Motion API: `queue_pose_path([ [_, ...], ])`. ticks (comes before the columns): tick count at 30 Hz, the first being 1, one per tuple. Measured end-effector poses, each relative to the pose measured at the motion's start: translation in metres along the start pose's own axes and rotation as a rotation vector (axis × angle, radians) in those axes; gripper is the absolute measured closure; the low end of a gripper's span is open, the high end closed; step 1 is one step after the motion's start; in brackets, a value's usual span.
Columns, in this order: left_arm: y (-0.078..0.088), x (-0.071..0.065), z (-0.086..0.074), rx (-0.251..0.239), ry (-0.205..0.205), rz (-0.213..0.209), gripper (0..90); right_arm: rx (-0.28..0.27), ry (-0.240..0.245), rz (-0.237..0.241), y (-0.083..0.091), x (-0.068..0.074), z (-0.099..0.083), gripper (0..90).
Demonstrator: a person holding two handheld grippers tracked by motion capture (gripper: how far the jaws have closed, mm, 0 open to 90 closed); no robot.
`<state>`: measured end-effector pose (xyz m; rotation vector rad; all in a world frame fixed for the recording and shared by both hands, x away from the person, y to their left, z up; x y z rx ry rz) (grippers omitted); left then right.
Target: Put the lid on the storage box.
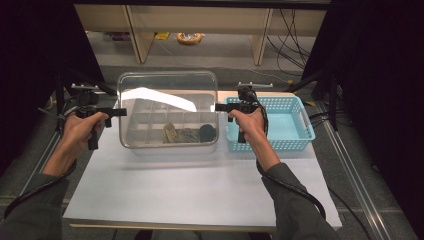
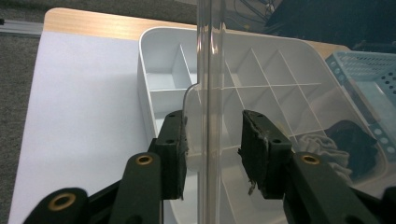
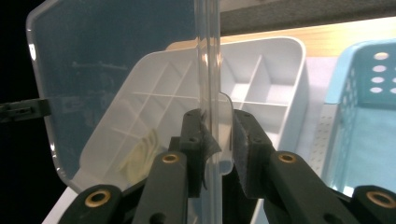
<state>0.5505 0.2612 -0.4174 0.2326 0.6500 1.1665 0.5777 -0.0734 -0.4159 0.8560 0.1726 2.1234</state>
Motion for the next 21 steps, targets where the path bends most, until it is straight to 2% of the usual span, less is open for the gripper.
queue_pose_path([
  [1, -0.003, 0.000, 0.001, -0.001, 0.011, 0.003, 60.6, -0.001, 0.001, -0.007, -0.002, -0.003, 0.001, 75.3],
  [2, -0.006, 0.001, 0.001, 0.007, 0.003, 0.003, 60.6, 0.000, -0.003, -0.011, -0.004, -0.006, 0.002, 75.2],
  [3, -0.009, 0.002, 0.001, 0.011, 0.007, 0.006, 60.5, 0.015, -0.047, -0.020, -0.004, -0.005, 0.001, 75.1],
  [7, -0.020, 0.007, -0.002, 0.025, 0.029, 0.013, 59.3, 0.023, -0.034, -0.049, -0.013, -0.014, 0.000, 74.8],
  [8, -0.023, 0.008, -0.003, 0.029, 0.039, 0.015, 59.1, 0.027, -0.071, -0.057, -0.014, -0.012, 0.000, 74.7],
  [10, -0.028, 0.010, -0.006, 0.034, 0.070, 0.018, 58.6, 0.022, -0.046, -0.076, -0.019, -0.018, 0.000, 74.5],
  [14, -0.036, 0.012, -0.012, 0.053, 0.089, 0.021, 57.4, 0.051, -0.107, -0.114, -0.025, -0.021, -0.001, 74.1],
  [15, -0.038, 0.013, -0.012, 0.053, 0.095, 0.022, 56.6, 0.049, -0.079, -0.124, -0.027, -0.025, -0.001, 74.0],
  [17, -0.040, 0.014, -0.014, 0.056, 0.096, 0.025, 56.2, 0.069, -0.124, -0.134, -0.030, -0.024, -0.004, 73.6],
  [18, -0.041, 0.015, -0.015, 0.057, 0.095, 0.029, 56.1, 0.069, -0.108, -0.138, -0.032, -0.027, -0.004, 73.5],
  [19, -0.042, 0.015, -0.016, 0.059, 0.093, 0.033, 56.0, 0.071, -0.149, -0.145, -0.035, -0.026, -0.006, 73.3],
  [20, -0.042, 0.016, -0.018, 0.067, 0.094, 0.035, 55.6, 0.075, -0.106, -0.141, -0.037, -0.032, -0.007, 73.3],
  [21, -0.043, 0.017, -0.020, 0.071, 0.094, 0.036, 55.3, 0.071, -0.124, -0.155, -0.039, -0.033, -0.008, 73.3],
])
Point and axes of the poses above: each handheld gripper's, and its own axes: y roughly backward along the jaws, z roughly out of its top, x roughly to its left, the point moved 10 cm from there along -y, roughly forward along the jaws, and after that the axes turned 10 degrees about -x, right-handed, at the moved point
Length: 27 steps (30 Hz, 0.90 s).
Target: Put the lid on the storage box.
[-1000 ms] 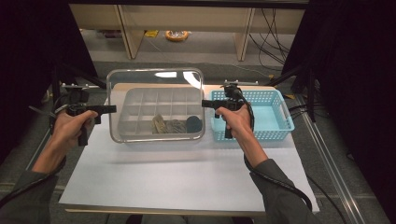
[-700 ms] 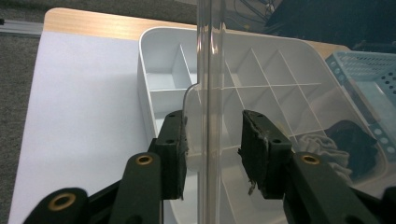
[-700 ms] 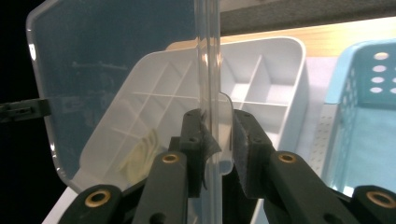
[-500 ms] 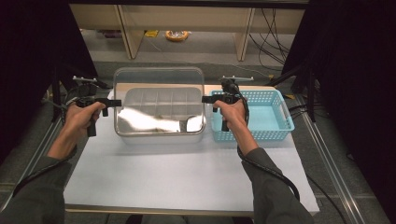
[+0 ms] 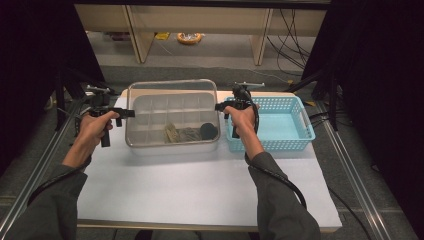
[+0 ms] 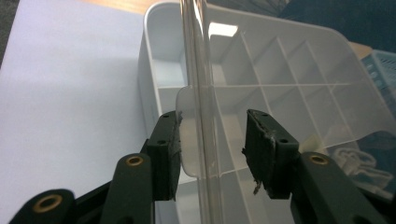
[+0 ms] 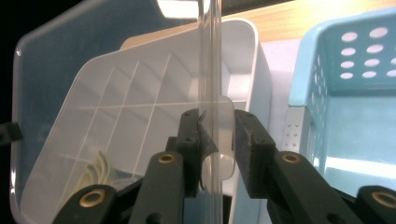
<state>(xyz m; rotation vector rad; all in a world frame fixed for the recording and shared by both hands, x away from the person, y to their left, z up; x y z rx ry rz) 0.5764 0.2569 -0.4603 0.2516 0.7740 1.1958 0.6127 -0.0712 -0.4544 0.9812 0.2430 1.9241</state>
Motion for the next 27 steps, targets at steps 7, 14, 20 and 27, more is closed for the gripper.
queue_pose_path([
  [7, -0.009, 0.003, -0.006, 0.013, 0.024, -0.003, 54.7, -0.008, 0.019, -0.015, -0.007, -0.007, 0.002, 86.6],
  [14, -0.019, 0.002, -0.014, 0.019, -0.059, 0.070, 61.2, -0.007, 0.075, -0.005, -0.010, 0.013, 0.005, 84.7],
  [20, -0.015, 0.003, -0.013, 0.028, -0.087, 0.094, 57.8, -0.027, 0.189, -0.069, -0.009, -0.003, 0.009, 82.2],
  [27, -0.014, 0.008, -0.014, 0.032, -0.075, 0.090, 56.7, 0.022, 0.177, -0.132, -0.006, -0.017, 0.002, 76.7],
])
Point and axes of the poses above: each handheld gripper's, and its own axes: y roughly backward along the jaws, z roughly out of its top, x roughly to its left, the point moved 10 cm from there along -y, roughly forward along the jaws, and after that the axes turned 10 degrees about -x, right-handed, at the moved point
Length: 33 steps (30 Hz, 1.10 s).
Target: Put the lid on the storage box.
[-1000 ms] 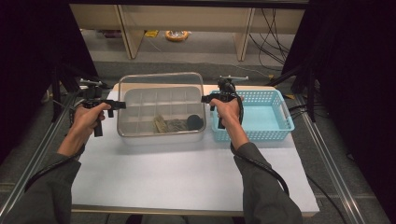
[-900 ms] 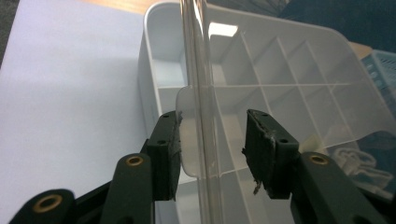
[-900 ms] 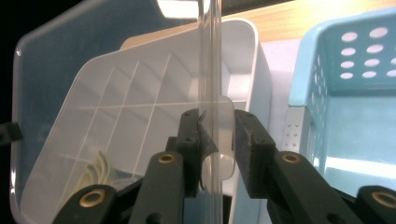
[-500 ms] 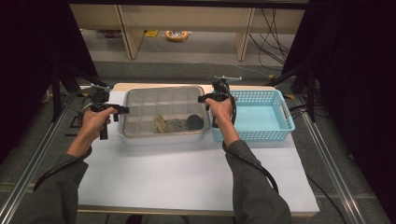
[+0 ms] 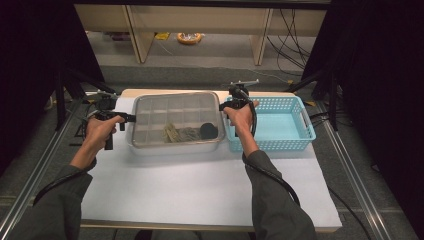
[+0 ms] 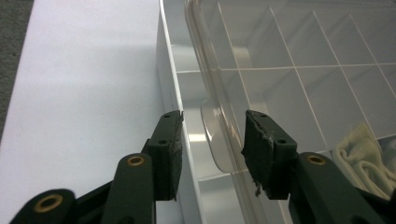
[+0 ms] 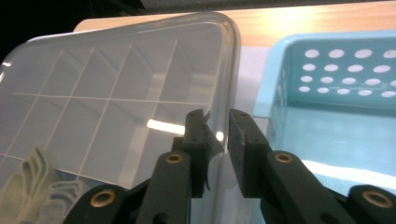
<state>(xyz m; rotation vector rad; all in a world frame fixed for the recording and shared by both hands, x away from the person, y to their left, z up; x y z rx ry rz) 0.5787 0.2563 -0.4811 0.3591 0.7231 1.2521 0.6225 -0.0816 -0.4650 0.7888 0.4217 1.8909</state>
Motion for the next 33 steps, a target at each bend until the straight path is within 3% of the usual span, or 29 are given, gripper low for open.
queue_pose_path([
  [1, 0.000, 0.000, 0.000, -0.002, 0.003, 0.000, 56.5, 0.007, -0.003, -0.007, -0.001, -0.001, -0.001, 76.1],
  [2, -0.001, 0.000, -0.001, 0.000, 0.004, -0.004, 56.4, 0.015, -0.046, -0.011, -0.001, 0.002, -0.003, 75.5],
  [3, -0.001, -0.001, -0.001, 0.002, 0.006, -0.006, 56.1, 0.012, -0.005, -0.002, -0.003, -0.003, -0.004, 75.0],
  [9, -0.001, -0.002, -0.002, 0.006, 0.004, -0.011, 55.2, 0.021, -0.028, -0.011, -0.007, -0.003, -0.007, 72.9],
  [10, -0.001, -0.002, -0.001, 0.006, 0.007, -0.009, 54.9, 0.027, -0.067, -0.012, -0.007, 0.001, -0.007, 71.5],
  [11, -0.001, -0.002, -0.001, 0.006, 0.006, -0.009, 54.8, 0.020, -0.026, -0.013, -0.007, -0.002, -0.007, 70.2],
  [12, -0.001, -0.002, -0.001, 0.006, 0.006, -0.013, 54.6, 0.021, -0.016, -0.004, -0.009, -0.002, -0.006, 68.8],
  [13, -0.001, -0.002, -0.002, 0.006, 0.006, -0.012, 54.3, 0.024, -0.048, -0.008, -0.009, 0.001, -0.006, 68.5],
  [15, -0.001, -0.002, -0.002, 0.007, 0.008, -0.010, 53.6, 0.021, -0.020, -0.003, -0.011, 0.002, -0.006, 68.2],
  [21, -0.002, -0.003, -0.005, 0.020, 0.027, -0.030, 51.9, 0.020, -0.056, 0.007, -0.015, 0.010, -0.006, 66.9],
  [22, -0.002, -0.002, -0.005, 0.018, 0.027, -0.027, 51.9, 0.025, -0.130, 0.023, -0.016, 0.017, -0.007, 66.5],
  [24, -0.001, -0.001, -0.004, 0.018, 0.030, -0.027, 52.5, 0.026, -0.093, 0.027, -0.016, 0.016, -0.008, 67.0],
  [26, -0.001, 0.000, -0.003, 0.014, 0.030, -0.028, 52.6, 0.032, -0.104, 0.018, -0.016, 0.017, -0.008, 66.1],
  [27, -0.001, 0.000, -0.002, 0.010, 0.034, -0.026, 52.6, 0.027, -0.077, 0.022, -0.016, 0.014, -0.007, 65.1],
  [33, -0.005, -0.001, -0.003, 0.021, 0.044, -0.025, 50.6, 0.015, -0.140, 0.057, -0.014, 0.016, -0.007, 67.5],
])
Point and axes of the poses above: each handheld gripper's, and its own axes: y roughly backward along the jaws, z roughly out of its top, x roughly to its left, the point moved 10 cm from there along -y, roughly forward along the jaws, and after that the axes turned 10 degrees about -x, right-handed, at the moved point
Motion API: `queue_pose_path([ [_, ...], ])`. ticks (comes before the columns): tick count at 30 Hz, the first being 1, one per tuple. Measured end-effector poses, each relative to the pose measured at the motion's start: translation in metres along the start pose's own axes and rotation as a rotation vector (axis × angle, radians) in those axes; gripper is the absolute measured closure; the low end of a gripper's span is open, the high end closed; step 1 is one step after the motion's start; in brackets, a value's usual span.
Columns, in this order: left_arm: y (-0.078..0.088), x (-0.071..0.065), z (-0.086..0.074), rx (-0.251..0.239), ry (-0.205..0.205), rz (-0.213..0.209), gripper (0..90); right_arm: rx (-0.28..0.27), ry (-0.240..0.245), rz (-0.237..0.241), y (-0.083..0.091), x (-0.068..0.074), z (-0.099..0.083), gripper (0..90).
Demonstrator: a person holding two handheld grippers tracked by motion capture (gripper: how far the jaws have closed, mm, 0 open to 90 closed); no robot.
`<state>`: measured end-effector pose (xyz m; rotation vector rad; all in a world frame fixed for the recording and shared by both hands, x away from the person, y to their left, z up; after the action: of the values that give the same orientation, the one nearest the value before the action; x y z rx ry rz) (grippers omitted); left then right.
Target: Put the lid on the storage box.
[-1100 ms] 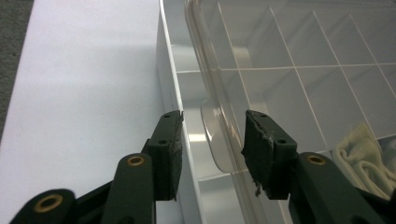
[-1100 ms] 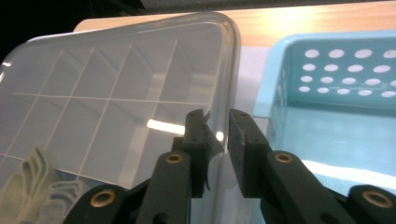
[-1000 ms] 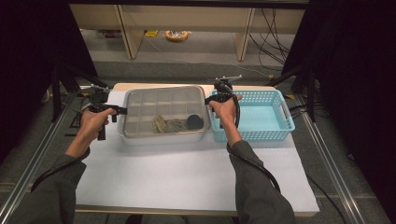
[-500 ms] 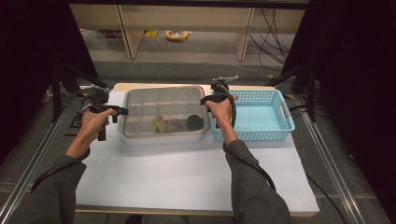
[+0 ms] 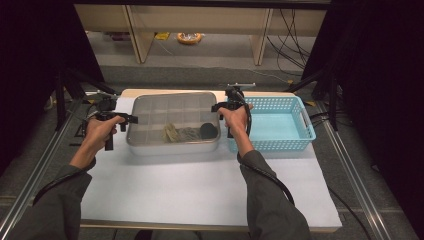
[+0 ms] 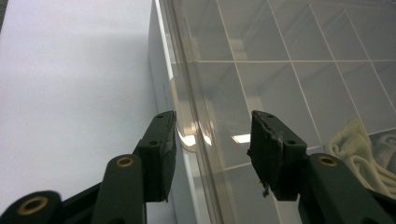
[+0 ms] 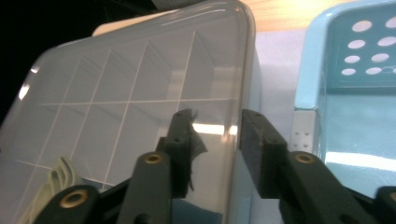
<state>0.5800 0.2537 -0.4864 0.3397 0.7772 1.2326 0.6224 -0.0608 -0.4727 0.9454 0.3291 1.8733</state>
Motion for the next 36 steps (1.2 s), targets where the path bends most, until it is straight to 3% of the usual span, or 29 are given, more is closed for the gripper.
queue_pose_path([
  [2, -0.002, 0.001, 0.001, -0.001, 0.011, 0.003, 50.3, -0.011, 0.059, -0.005, -0.002, -0.004, 0.000, 67.0],
  [4, -0.004, 0.000, 0.001, -0.001, 0.021, 0.006, 49.9, -0.016, 0.085, -0.004, -0.003, -0.002, 0.000, 64.5],
  [5, -0.005, 0.000, 0.002, 0.002, 0.024, 0.006, 49.0, -0.027, 0.127, -0.004, -0.004, -0.004, 0.002, 64.2],
  [8, -0.004, 0.001, 0.004, -0.011, 0.035, 0.010, 50.2, -0.008, 0.060, -0.008, -0.002, -0.001, 0.000, 64.5],
  [11, -0.002, 0.002, 0.008, -0.042, 0.019, 0.031, 56.2, 0.001, -0.010, 0.006, -0.001, -0.001, 0.000, 65.8],
  [13, 0.000, 0.002, 0.012, -0.060, 0.026, 0.030, 56.2, -0.009, -0.006, 0.005, -0.001, -0.002, 0.000, 66.0],
  [16, -0.001, 0.002, 0.011, -0.052, 0.020, 0.036, 57.2, -0.012, 0.079, -0.002, -0.002, -0.004, 0.001, 67.9],
  [19, -0.005, 0.003, 0.007, -0.038, 0.006, 0.062, 54.8, -0.006, 0.080, -0.043, -0.002, -0.003, 0.002, 66.0],
  [23, -0.006, 0.003, 0.007, -0.034, 0.008, 0.055, 52.9, 0.000, 0.088, -0.072, -0.002, -0.001, 0.002, 63.2],
  [24, -0.006, 0.003, 0.006, -0.029, 0.008, 0.053, 52.4, -0.006, 0.143, -0.063, -0.003, -0.005, 0.004, 62.3],
  [25, -0.005, 0.003, 0.006, -0.029, 0.006, 0.056, 52.1, -0.003, 0.117, -0.077, -0.002, -0.005, 0.004, 60.1],
  [27, -0.005, 0.004, 0.007, -0.031, 0.005, 0.055, 51.3, 0.003, 0.116, -0.098, -0.002, -0.006, 0.004, 58.4],
  [34, -0.005, 0.003, 0.003, -0.014, 0.029, 0.025, 49.4, 0.019, 0.086, -0.078, -0.006, -0.005, -0.002, 58.9],
  [35, -0.006, 0.002, 0.002, -0.002, 0.038, 0.019, 48.3, 0.032, 0.021, -0.074, -0.005, -0.003, -0.005, 58.9],
  [36, -0.006, 0.002, 0.002, -0.002, 0.038, 0.019, 46.4, 0.032, 0.021, -0.074, -0.005, -0.003, -0.005, 58.9],
])
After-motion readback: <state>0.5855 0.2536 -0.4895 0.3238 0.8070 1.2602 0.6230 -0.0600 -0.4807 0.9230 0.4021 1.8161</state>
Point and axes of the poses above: each handheld gripper's, and its own axes: y roughly backward along the jaws, z roughly out of its top, x roughly to its left, the point moved 10 cm from there along -y, roughly forward along the jaws, and after that the axes turned 10 degrees about -x, right-handed, at the moved point
